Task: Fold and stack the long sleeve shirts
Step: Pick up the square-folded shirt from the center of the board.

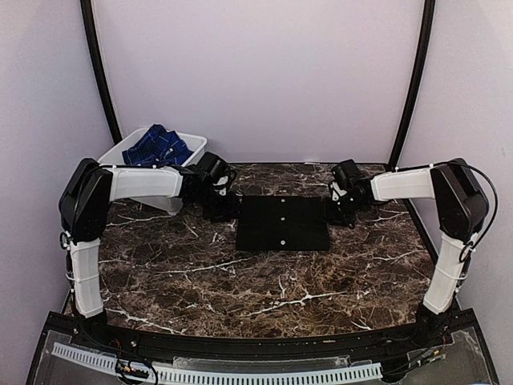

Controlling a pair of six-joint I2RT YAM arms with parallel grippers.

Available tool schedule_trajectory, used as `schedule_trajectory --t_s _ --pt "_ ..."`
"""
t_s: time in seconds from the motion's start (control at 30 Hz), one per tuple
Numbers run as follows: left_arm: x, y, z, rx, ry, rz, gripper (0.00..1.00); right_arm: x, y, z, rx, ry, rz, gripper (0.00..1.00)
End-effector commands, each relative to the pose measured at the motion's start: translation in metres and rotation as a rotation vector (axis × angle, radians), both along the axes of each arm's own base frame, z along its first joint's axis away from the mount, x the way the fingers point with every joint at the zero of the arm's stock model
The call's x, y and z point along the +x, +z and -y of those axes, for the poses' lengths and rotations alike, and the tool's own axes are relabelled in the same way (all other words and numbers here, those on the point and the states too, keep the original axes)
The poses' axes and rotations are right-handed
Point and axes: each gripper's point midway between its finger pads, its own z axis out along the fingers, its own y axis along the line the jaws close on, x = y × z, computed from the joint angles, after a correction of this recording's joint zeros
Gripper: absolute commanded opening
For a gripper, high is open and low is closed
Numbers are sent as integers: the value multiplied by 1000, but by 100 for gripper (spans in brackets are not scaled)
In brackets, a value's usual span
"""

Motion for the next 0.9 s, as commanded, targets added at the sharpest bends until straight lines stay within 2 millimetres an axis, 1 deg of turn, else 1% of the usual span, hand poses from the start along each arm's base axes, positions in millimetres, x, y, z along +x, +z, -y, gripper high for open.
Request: schedule_trajectory --t_s 0.0,0.1,0.23,0.47,0.6,0.67,0.7,0.73,0.77,0.8,0.83,0.87 --pt "9 -7 13 -42 -34 -21 48 -2 -8 3 -14 -10 4 43" --pt "15 -19 16 -26 -32 -37 47 -5 -9 3 -7 -9 3 42" --pt "14 -31 18 -20 -30 -66 46 -8 -10 3 -4 -6 2 41" --pt "9 -55 14 11 3 -123 39 -10 -10 3 -2 -1 5 40" --pt "6 -63 17 6 13 -147 34 -11 -10 1 -3 6 7 40" --pt "5 -64 19 -5 12 -158 30 -11 -9 0 -3 8 9 40" --pt "3 -64 22 -19 10 -167 24 -12 -9 -1 -3 11 10 40" --pt "3 -63 23 -29 8 -169 21 -12 -9 -2 -3 14 11 40" --pt "2 -63 25 -41 2 -179 14 -13 -9 -3 -4 16 10 40" --pt "1 -61 26 -43 0 -184 10 -14 -9 -4 -6 18 10 40" --pt "0 -61 26 -44 0 -189 4 -15 -8 -5 -5 21 12 40" --pt "-1 -59 25 -40 0 -195 2 -16 -7 -5 -5 23 13 40"
